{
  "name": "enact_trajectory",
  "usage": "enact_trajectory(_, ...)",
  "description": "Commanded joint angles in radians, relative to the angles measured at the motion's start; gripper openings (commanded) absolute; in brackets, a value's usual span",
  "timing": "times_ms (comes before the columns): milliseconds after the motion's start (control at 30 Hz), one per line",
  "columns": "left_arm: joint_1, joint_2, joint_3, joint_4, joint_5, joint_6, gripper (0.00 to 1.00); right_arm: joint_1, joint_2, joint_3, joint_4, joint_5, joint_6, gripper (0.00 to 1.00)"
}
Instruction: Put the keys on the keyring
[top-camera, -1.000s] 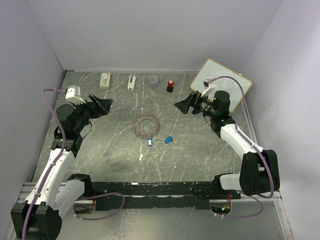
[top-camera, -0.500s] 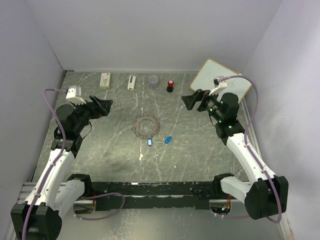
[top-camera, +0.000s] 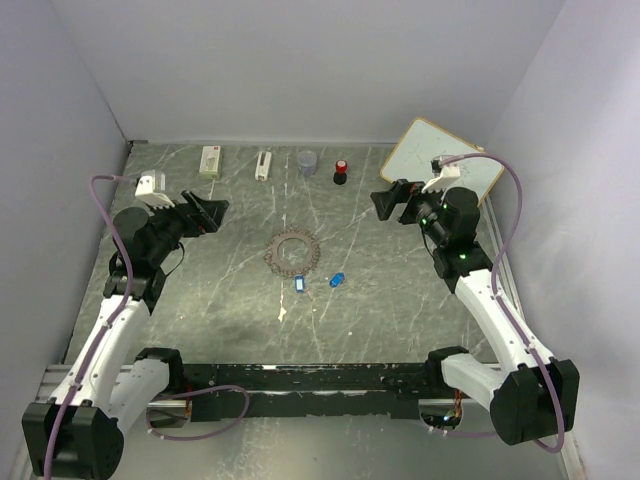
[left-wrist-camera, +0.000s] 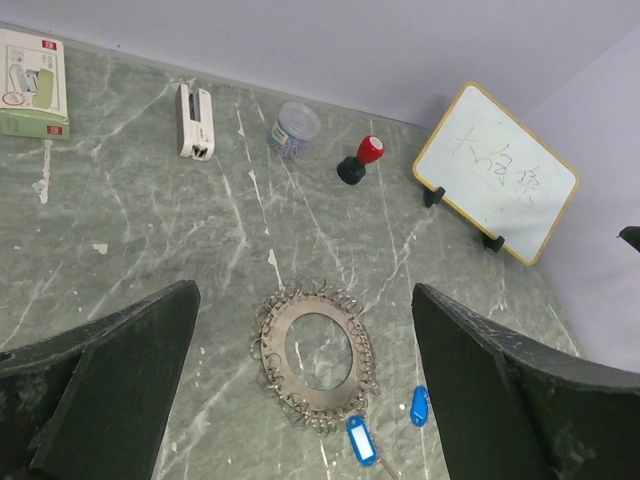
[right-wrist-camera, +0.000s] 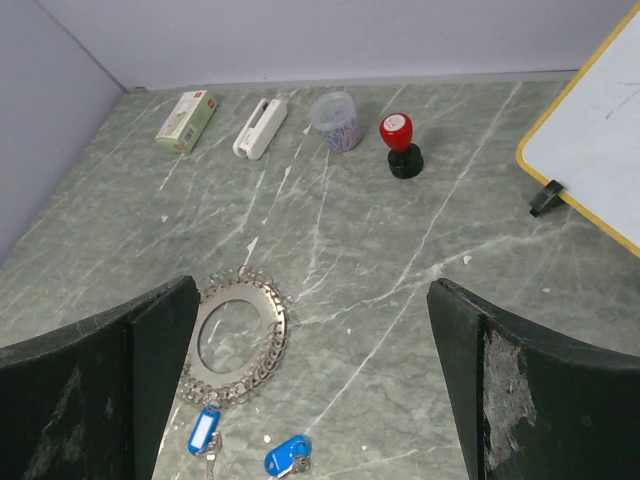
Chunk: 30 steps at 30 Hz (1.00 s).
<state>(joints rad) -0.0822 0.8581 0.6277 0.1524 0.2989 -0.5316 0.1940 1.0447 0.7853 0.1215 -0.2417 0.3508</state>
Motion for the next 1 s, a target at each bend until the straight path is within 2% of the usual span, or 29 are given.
enact_trajectory(0,-0.005,-0.002,0.016,0.016,0.021,0.007,1.00,0.005,-0.015,0.008,-0.018,0.032,-0.019,1.00)
enact_trajectory(300,-0.008,0.000,0.018,0.010,0.019,0.011,1.00,0.005,-0.014,0.009,-0.009,0.037,-0.008,1.00)
enact_trajectory(400,-0.014,0.015,0.010,0.057,0.070,0.004,0.99,0.009,0.006,0.020,-0.014,0.001,-0.008,1.00)
enact_trajectory(533,-0.088,0.089,0.035,0.096,0.102,0.023,1.00,0.057,0.042,0.032,0.001,-0.020,-0.009,1.00)
enact_trajectory(700,-0.260,0.176,0.121,-0.003,-0.073,0.107,0.99,0.178,0.102,0.086,-0.048,0.119,-0.059,1.00)
enact_trajectory(900,-0.293,0.173,0.134,-0.025,-0.131,0.116,1.00,0.200,0.092,0.079,-0.061,0.241,-0.074,1.00)
enact_trajectory(967,-0.294,0.173,0.142,-0.041,-0.152,0.121,1.00,0.200,0.070,0.060,-0.052,0.335,-0.099,1.00)
